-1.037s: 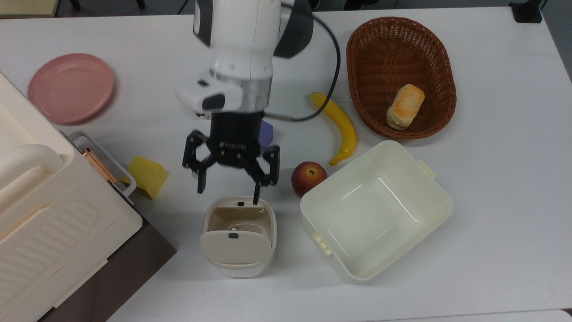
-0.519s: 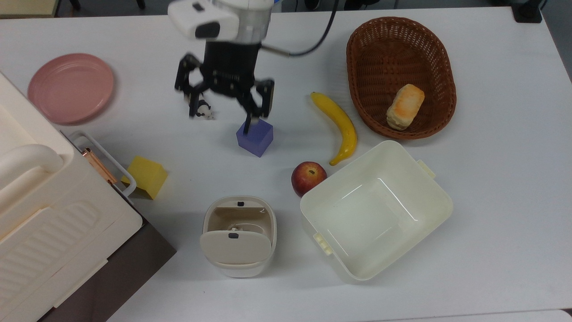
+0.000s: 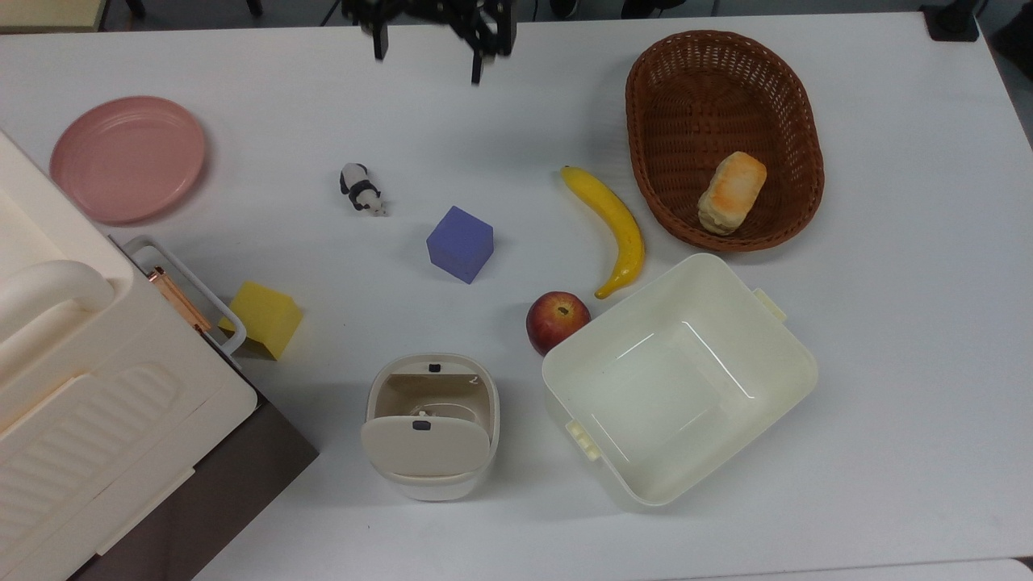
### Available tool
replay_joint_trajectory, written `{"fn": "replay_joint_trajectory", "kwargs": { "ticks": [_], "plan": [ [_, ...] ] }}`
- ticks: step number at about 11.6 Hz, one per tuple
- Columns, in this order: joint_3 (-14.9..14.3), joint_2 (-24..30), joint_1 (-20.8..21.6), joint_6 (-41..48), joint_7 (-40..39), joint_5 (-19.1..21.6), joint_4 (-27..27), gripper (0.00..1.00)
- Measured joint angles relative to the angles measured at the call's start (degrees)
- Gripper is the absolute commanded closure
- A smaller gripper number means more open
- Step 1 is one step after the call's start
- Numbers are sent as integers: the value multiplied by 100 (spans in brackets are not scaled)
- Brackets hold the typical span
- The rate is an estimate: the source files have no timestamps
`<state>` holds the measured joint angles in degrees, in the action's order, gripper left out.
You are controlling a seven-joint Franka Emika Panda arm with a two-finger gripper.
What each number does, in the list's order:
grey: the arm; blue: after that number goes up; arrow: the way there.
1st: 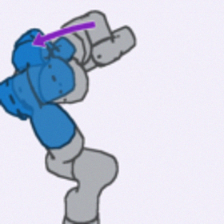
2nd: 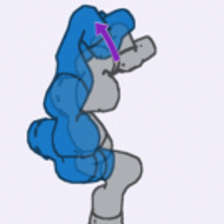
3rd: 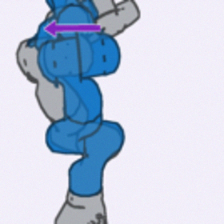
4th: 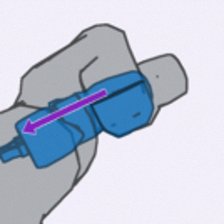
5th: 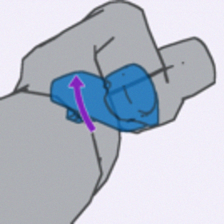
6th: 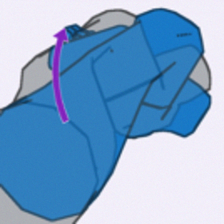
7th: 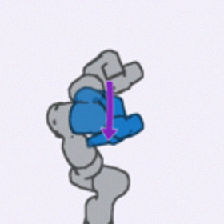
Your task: Grab it up and put it in the trash
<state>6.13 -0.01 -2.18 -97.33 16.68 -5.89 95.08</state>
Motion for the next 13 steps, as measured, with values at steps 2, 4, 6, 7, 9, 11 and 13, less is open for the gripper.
{"fn": "replay_joint_trajectory", "kwargs": {
  "ticks": [2, 4, 6, 7, 9, 11, 13],
  "plan": [
    [-365, 165, 254, 361, -443, 194, 94, 0],
    [-641, 188, 318, 375, -633, 407, 122, 0],
    [-733, 188, 318, 375, -701, 454, 131, 0],
    [-733, 188, 323, 375, -734, 456, 143, 0],
    [-733, 188, 327, 375, -886, 456, 156, 0],
    [-735, 188, 327, 375, -974, 456, 156, 0],
    [-735, 188, 327, 375, -997, 456, 156, 0]
  ]
}}
